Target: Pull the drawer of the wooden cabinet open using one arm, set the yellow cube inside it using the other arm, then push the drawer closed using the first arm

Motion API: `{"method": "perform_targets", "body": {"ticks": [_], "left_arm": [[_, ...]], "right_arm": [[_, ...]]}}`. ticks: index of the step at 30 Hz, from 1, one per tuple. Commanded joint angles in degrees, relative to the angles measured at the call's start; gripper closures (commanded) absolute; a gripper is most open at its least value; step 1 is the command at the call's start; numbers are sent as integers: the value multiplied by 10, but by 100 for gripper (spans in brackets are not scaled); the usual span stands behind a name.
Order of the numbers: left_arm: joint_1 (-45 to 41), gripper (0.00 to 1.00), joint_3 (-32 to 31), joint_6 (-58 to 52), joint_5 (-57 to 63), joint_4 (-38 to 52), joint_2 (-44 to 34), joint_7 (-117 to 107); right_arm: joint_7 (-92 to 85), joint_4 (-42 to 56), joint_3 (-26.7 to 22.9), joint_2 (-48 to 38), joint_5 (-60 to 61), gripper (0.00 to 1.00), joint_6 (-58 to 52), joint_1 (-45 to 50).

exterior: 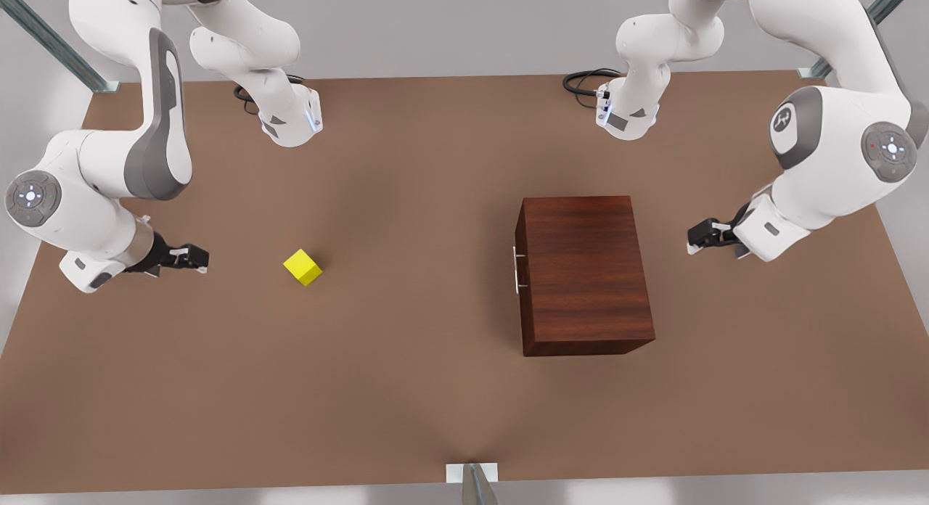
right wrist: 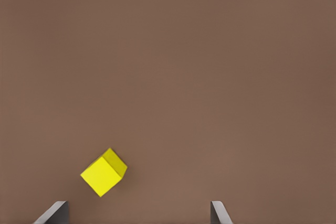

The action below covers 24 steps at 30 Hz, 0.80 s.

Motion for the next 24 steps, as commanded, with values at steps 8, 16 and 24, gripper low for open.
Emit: {"method": "perform_targets", "body": {"ticks": [8,16,24], "left_arm": [[-166,0,-6,-9,72,23,27,-231],[-460,0,-1,0,168,249,266,-643],[-470,0,0,-86,206,229,290,-618]], "right_arm": [[-19,0,0,0,0,0,7,1],[-19,0,0,0,0,0,7,2],[-19,0,0,3,-3,0,7,8]]}}
